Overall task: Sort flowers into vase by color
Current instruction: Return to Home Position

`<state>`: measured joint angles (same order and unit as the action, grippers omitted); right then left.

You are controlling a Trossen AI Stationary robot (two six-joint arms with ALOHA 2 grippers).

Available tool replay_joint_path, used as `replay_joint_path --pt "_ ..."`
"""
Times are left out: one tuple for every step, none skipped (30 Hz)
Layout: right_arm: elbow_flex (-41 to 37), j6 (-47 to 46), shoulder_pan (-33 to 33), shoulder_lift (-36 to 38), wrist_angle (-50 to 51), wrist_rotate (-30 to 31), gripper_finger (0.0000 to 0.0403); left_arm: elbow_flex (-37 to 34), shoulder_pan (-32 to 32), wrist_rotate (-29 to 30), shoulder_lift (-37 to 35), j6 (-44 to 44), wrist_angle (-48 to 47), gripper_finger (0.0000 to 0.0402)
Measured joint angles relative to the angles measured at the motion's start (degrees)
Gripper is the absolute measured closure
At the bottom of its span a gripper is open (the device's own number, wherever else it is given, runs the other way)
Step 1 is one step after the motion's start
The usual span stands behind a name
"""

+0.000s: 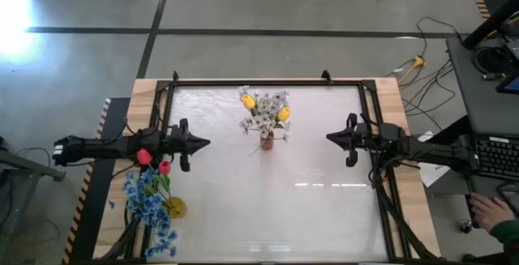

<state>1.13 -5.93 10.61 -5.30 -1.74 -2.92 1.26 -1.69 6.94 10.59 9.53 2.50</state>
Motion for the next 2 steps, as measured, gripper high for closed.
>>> replay_joint_path --pt "0.0 0.0 0.0 0.0 0.0 0.0 0.039 0.0 0.0 0.0 0.0 -0.01 0.0 0.0402" --pt "0.0 0.02 0.0 0.0 0.0 0.02 0.039 0.0 0.0 0.0 0.0 -0.01 0.0 0.0402"
